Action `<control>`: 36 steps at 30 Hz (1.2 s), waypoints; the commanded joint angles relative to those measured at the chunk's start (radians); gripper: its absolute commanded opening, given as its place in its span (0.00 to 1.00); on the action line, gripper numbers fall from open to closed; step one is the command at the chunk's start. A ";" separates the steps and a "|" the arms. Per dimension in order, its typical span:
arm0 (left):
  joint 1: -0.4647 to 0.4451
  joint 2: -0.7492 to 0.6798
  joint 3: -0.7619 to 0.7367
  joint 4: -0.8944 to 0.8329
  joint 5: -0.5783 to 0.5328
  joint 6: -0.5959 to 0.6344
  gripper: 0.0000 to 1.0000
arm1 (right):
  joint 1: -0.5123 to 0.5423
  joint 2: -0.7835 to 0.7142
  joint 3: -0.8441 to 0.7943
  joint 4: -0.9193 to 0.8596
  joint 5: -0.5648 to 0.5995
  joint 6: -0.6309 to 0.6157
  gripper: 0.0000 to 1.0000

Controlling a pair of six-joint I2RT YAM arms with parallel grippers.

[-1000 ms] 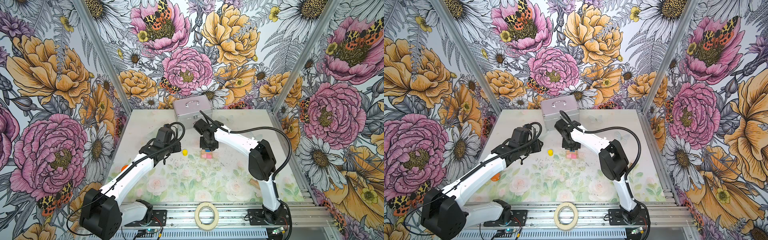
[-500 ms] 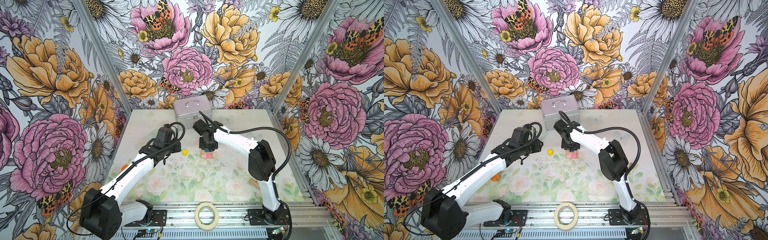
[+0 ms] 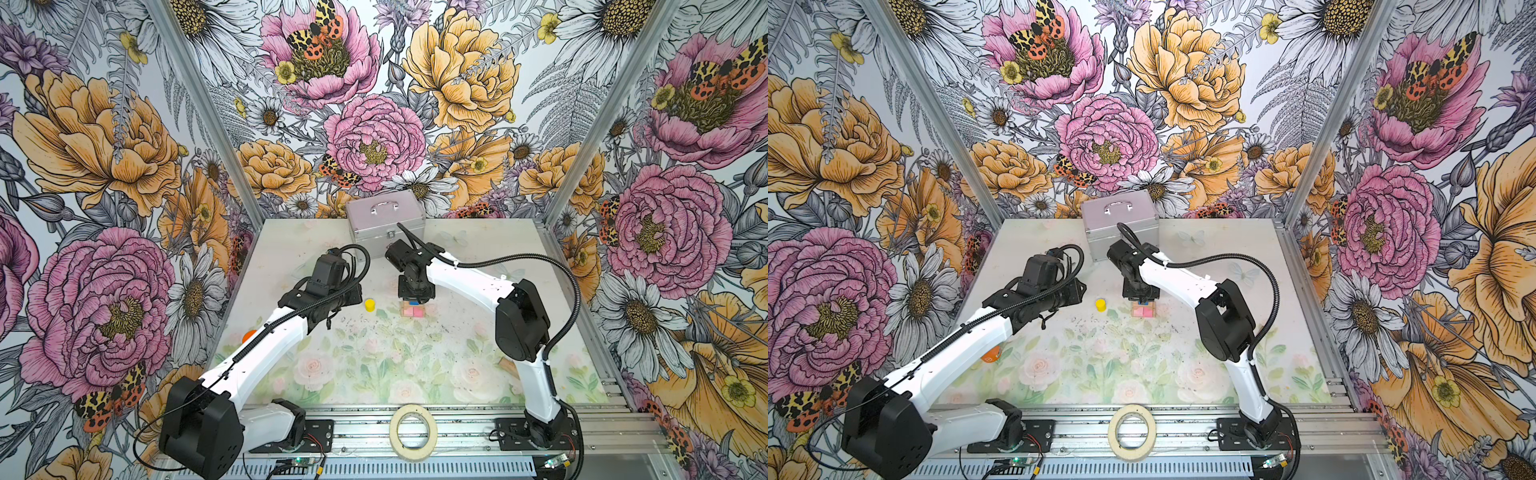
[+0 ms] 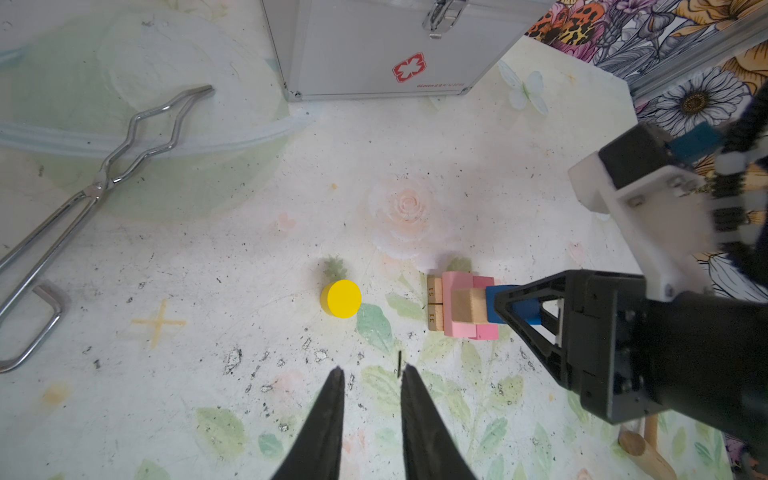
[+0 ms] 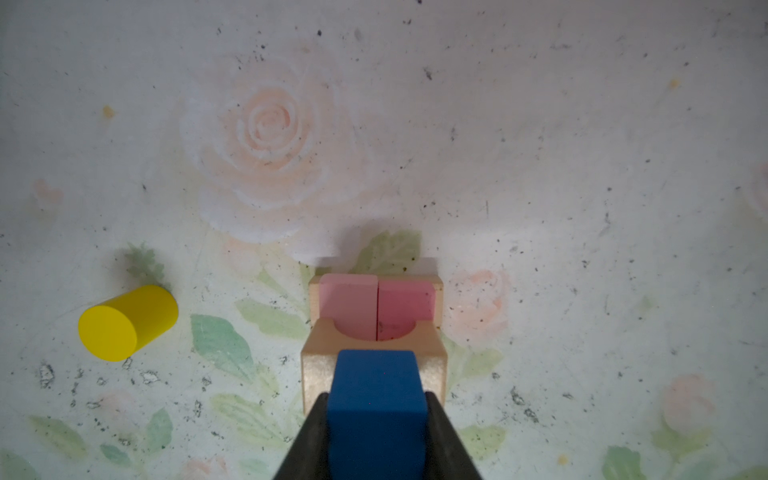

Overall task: Build the wood block tower
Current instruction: 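Lower the blue cube onto the arch block with the right gripper, then open the right gripper to release the blue cube on the arch block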

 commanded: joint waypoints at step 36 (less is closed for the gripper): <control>0.000 -0.026 -0.011 0.024 -0.025 0.004 0.26 | 0.007 0.023 0.029 0.008 0.000 0.008 0.40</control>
